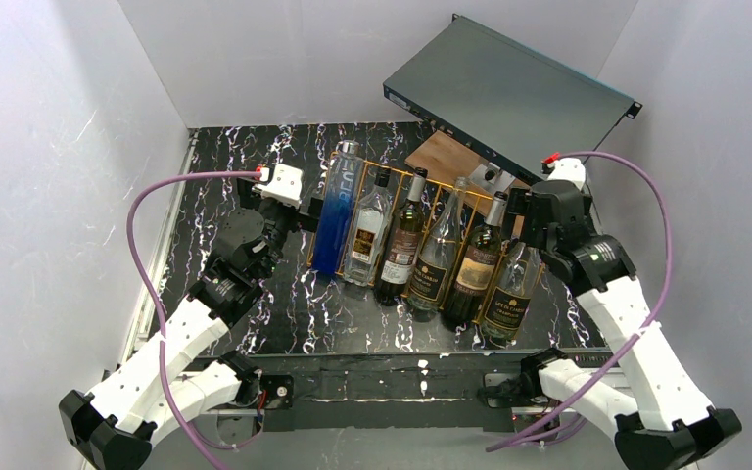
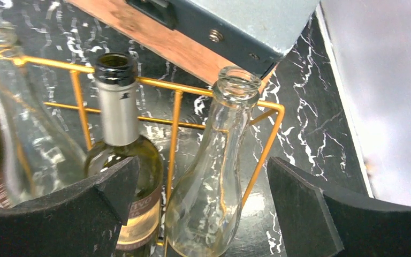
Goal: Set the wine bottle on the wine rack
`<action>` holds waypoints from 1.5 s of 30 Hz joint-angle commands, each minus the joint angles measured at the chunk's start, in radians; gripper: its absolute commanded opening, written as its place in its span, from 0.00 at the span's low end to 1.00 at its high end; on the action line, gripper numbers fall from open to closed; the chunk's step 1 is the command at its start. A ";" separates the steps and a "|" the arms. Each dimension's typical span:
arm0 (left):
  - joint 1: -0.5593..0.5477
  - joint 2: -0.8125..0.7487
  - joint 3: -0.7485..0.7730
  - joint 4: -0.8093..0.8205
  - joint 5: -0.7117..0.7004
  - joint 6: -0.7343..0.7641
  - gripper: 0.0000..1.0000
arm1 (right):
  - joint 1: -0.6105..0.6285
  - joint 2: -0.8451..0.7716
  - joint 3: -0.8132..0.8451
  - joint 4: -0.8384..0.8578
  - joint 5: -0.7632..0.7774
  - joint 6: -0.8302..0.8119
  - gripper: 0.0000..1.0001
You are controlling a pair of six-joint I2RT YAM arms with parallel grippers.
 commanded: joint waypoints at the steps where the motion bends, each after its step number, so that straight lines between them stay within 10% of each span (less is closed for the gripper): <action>1: -0.008 -0.012 0.014 0.004 0.001 -0.038 0.98 | -0.004 -0.082 0.081 0.022 -0.108 -0.067 0.98; 20: -0.008 -0.267 0.307 -0.448 0.094 -0.429 0.98 | -0.004 -0.312 0.334 0.108 -0.267 -0.157 0.98; 45: -0.008 -0.422 0.513 -0.633 0.052 -0.389 0.98 | -0.004 -0.345 0.427 0.107 -0.181 -0.200 0.98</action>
